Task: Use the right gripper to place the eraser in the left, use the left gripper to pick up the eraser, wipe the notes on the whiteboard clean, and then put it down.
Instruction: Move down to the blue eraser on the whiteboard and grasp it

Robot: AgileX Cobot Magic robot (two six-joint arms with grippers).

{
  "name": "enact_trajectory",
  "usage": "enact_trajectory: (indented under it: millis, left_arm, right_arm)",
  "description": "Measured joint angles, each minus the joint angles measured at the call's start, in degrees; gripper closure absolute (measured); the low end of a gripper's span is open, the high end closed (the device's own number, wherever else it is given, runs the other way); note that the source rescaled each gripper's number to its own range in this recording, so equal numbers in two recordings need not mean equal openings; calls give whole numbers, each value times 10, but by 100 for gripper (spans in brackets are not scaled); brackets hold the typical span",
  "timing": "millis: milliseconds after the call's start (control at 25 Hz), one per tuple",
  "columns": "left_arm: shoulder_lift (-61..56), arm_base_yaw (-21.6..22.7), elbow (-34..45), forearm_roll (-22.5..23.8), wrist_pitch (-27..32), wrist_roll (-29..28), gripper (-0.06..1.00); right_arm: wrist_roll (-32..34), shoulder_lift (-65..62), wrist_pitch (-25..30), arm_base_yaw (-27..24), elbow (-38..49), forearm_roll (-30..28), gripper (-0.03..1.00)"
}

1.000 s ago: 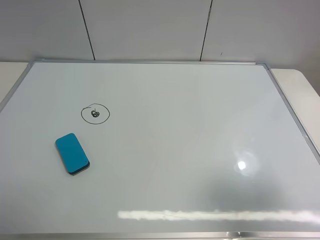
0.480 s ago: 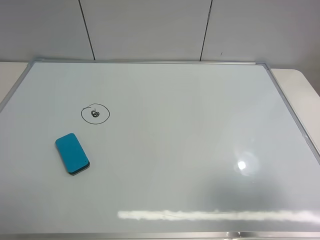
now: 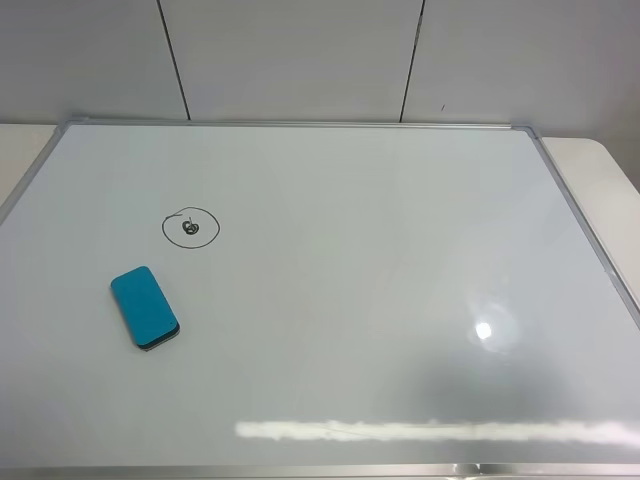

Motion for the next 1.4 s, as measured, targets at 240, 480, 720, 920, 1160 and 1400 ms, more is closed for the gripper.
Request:
enact_trajectory:
  millis: [240, 480, 720, 920, 1160, 1400]
  left_arm:
    - [114, 0, -40, -7, 42, -30, -6]
    - [267, 0, -59, -47, 42, -62, -6]
    - [423, 1, -59, -85, -18, -138, -6]
    - [519, -12, -59, -99, -81, -182, -6]
    - [611, -151, -59, 0, -111, -368, -6]
    - [674, -325, -60, 146, -115, -646, -6]
  right_arm:
    - [0, 0, 0, 0, 0, 0, 15]
    - [0, 0, 0, 0, 0, 0, 15]
    - [0, 0, 0, 0, 0, 0, 15]
    - [0, 0, 0, 0, 0, 0, 15]
    - [0, 0, 0, 0, 0, 0, 15]
    - [0, 0, 0, 0, 0, 0, 15]
